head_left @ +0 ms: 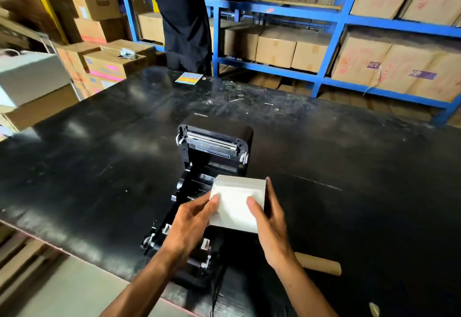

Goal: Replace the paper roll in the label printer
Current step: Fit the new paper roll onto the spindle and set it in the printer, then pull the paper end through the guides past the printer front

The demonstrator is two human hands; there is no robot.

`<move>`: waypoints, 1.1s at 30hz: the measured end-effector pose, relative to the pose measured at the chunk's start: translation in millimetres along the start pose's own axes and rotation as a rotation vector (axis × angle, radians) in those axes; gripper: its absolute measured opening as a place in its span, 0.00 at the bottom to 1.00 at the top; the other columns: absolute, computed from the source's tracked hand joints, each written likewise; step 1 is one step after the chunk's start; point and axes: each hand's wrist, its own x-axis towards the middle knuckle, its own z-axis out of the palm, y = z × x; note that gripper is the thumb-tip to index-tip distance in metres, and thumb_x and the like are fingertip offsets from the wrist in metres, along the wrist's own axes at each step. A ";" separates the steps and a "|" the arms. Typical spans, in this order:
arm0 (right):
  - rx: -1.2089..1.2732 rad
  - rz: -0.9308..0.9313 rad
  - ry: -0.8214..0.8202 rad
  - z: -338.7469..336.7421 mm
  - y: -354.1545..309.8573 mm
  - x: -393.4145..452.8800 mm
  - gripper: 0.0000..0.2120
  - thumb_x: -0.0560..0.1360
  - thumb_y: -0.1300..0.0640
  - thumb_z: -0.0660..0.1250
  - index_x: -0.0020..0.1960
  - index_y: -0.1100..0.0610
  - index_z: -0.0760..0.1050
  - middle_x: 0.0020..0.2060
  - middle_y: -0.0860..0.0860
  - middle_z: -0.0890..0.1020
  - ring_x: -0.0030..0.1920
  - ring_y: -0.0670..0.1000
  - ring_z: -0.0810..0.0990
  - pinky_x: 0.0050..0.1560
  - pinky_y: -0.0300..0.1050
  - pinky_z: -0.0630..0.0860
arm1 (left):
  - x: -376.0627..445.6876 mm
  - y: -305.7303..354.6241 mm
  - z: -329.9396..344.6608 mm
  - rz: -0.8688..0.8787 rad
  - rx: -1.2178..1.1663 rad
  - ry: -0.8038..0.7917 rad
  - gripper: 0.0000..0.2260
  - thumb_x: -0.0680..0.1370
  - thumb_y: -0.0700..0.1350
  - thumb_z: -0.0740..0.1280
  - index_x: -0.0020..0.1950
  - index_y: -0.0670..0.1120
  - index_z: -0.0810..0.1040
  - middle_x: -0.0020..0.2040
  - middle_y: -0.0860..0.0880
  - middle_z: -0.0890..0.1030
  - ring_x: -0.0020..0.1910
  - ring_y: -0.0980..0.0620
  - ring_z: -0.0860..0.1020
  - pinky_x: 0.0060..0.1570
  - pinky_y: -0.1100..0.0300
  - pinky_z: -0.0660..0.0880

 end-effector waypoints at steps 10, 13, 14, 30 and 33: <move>-0.161 -0.057 -0.127 75.0 -3.2 19.3 0.35 0.69 0.45 0.70 0.66 0.26 0.53 0.73 0.44 0.67 0.70 0.42 0.69 0.67 0.39 0.70 | 31.4 17.2 -98.9 -0.096 -0.138 -0.100 0.13 0.77 0.43 0.67 0.61 0.44 0.81 0.58 0.43 0.84 0.59 0.44 0.81 0.63 0.50 0.76; -0.218 -0.012 -0.153 80.6 4.7 18.7 0.37 0.72 0.49 0.69 0.69 0.28 0.49 0.73 0.43 0.66 0.70 0.39 0.68 0.64 0.29 0.68 | 39.5 11.3 -113.8 -0.126 -0.162 -0.154 0.14 0.78 0.41 0.66 0.63 0.43 0.79 0.61 0.42 0.82 0.62 0.43 0.79 0.67 0.48 0.71; -0.234 -0.001 -0.161 81.3 5.5 18.7 0.38 0.72 0.48 0.69 0.70 0.29 0.48 0.74 0.42 0.65 0.70 0.38 0.67 0.64 0.29 0.68 | 40.2 8.3 -117.7 -0.142 -0.168 -0.176 0.14 0.78 0.41 0.66 0.64 0.43 0.79 0.61 0.41 0.82 0.62 0.43 0.79 0.67 0.48 0.71; -0.509 0.076 -0.119 80.0 33.6 13.8 0.37 0.73 0.41 0.66 0.69 0.25 0.42 0.77 0.36 0.47 0.77 0.42 0.46 0.76 0.59 0.52 | 51.5 -4.7 -125.8 -0.196 0.160 -0.129 0.13 0.76 0.35 0.69 0.60 0.42 0.82 0.52 0.41 0.86 0.37 0.65 0.82 0.39 0.78 0.74; -0.578 0.119 -0.110 72.7 42.4 13.5 0.37 0.72 0.37 0.64 0.68 0.23 0.41 0.75 0.34 0.42 0.76 0.42 0.40 0.76 0.62 0.50 | 52.9 -7.0 -124.6 -0.204 0.191 -0.122 0.15 0.76 0.37 0.69 0.63 0.42 0.80 0.47 0.43 0.83 0.42 0.58 0.78 0.43 0.77 0.73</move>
